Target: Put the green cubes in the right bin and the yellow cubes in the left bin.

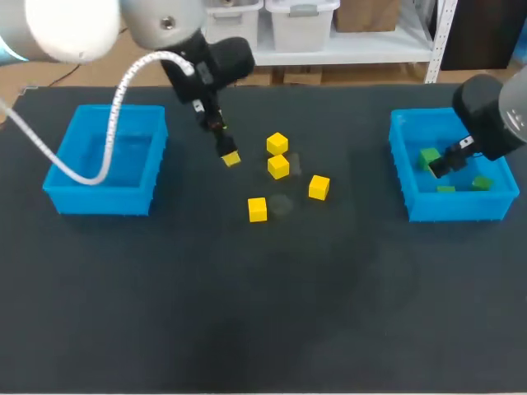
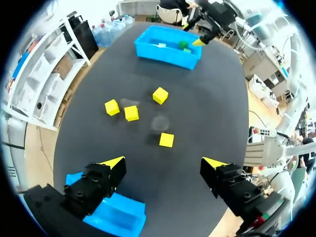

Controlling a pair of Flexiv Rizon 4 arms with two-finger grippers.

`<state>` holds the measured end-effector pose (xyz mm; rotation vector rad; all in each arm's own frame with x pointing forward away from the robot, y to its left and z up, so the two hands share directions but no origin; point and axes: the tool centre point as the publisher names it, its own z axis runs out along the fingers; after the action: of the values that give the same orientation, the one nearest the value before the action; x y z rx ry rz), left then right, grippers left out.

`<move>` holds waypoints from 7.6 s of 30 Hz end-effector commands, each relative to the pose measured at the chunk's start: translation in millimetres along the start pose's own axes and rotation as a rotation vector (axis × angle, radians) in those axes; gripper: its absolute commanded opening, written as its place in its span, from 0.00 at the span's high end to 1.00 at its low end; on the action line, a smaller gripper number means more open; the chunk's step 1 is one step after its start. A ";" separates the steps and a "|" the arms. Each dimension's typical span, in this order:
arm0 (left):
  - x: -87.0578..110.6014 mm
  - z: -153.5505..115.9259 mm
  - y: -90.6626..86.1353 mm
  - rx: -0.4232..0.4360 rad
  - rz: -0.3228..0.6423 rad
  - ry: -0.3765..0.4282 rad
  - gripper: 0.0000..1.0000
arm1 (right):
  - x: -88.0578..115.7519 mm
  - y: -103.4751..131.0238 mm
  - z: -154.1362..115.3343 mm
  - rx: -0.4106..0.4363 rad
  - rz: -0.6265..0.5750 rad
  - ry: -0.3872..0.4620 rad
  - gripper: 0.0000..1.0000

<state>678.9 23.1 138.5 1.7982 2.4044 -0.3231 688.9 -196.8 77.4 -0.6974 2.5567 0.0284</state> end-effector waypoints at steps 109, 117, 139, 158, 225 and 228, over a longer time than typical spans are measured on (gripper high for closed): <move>3.3 140.3 24.2 -0.266 -0.120 0.298 1.00 | 1.4 1.0 0.0 0.006 0.001 -0.005 0.00; 26.2 68.3 70.5 -0.428 -0.360 0.120 1.00 | 1.4 1.0 0.0 0.006 0.001 -0.005 0.00; 193.7 -14.1 139.8 -0.743 -0.925 0.082 1.00 | 1.4 1.0 0.0 0.006 0.001 -0.005 0.00; 84.1 -31.9 121.6 -0.555 -0.701 -0.170 0.00 | 1.4 1.0 0.0 0.006 0.001 -0.005 0.00; -86.9 164.3 154.7 -0.359 -0.467 0.084 1.00 | 1.4 1.0 0.0 0.006 0.001 -0.005 0.00; -84.3 161.4 151.9 -0.362 -0.466 0.074 1.00 | 1.4 1.0 0.0 0.006 0.001 -0.005 0.00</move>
<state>843.9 -54.7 -15.9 1.1118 2.6979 0.1407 688.8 -196.9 77.5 -0.6976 2.5565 0.0282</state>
